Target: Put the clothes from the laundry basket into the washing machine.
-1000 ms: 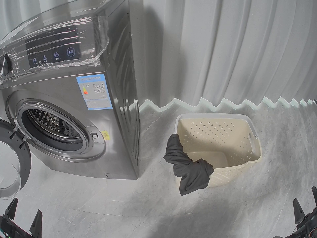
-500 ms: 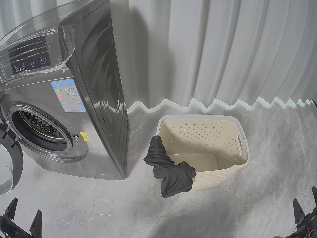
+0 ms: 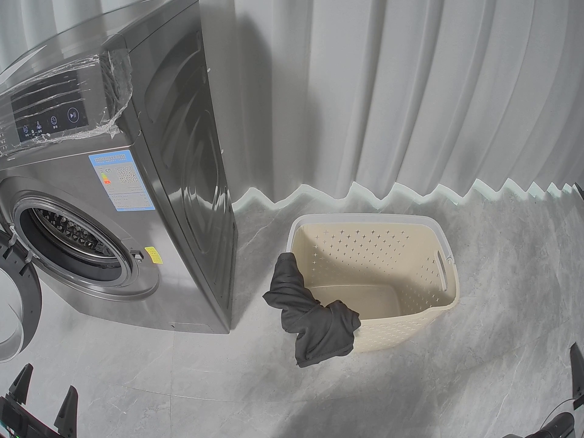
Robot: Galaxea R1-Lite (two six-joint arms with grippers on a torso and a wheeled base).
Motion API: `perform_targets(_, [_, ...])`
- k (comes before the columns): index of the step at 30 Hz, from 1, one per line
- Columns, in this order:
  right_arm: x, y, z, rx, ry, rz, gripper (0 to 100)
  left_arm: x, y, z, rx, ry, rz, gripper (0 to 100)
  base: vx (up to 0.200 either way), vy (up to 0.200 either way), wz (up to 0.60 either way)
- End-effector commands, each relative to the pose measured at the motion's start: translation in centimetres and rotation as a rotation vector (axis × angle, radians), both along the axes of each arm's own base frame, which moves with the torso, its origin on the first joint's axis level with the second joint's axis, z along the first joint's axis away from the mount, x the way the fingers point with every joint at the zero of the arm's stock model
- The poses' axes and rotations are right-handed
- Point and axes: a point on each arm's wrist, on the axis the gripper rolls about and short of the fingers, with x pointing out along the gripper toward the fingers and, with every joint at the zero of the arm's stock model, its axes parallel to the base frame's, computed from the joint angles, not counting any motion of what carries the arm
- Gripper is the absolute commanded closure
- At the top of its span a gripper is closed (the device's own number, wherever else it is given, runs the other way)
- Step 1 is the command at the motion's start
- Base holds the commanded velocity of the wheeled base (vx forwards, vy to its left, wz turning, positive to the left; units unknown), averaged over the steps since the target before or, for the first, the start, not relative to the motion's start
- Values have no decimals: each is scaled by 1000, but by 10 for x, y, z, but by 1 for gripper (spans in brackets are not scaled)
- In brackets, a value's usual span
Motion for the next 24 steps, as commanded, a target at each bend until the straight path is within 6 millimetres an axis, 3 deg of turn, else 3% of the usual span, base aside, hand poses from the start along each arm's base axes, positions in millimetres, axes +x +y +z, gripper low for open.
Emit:
perform_targets(1, [26,2,39,5,193,176,0,0,0,-4,1,2,0,0,0,0,0])
perform_targets(3, [40,5,37,10,285,239,0,0,0,-4,1,1,0,0,0,0,0])
perform_targets(9, [71,9,34,20,468,326,0,0,0,-4,1,2,0,0,-200,0,0])
perform_targets(12, [89,11,37,21,508,333,0,0,0,-4,2,2,0,0,0,0,0])
perform_targets(17, [144,25,40,79,527,392,0,0,0,-4,2,1,1,0,0,0,0])
perform_targets(21, [169,39,33,148,584,436,0,0,0,-5,2,2,0,0,0,0,0])
perform_targets(24, [181,44,27,148,616,445,0,0,0,-4,2,2,1,0,0,200,0])
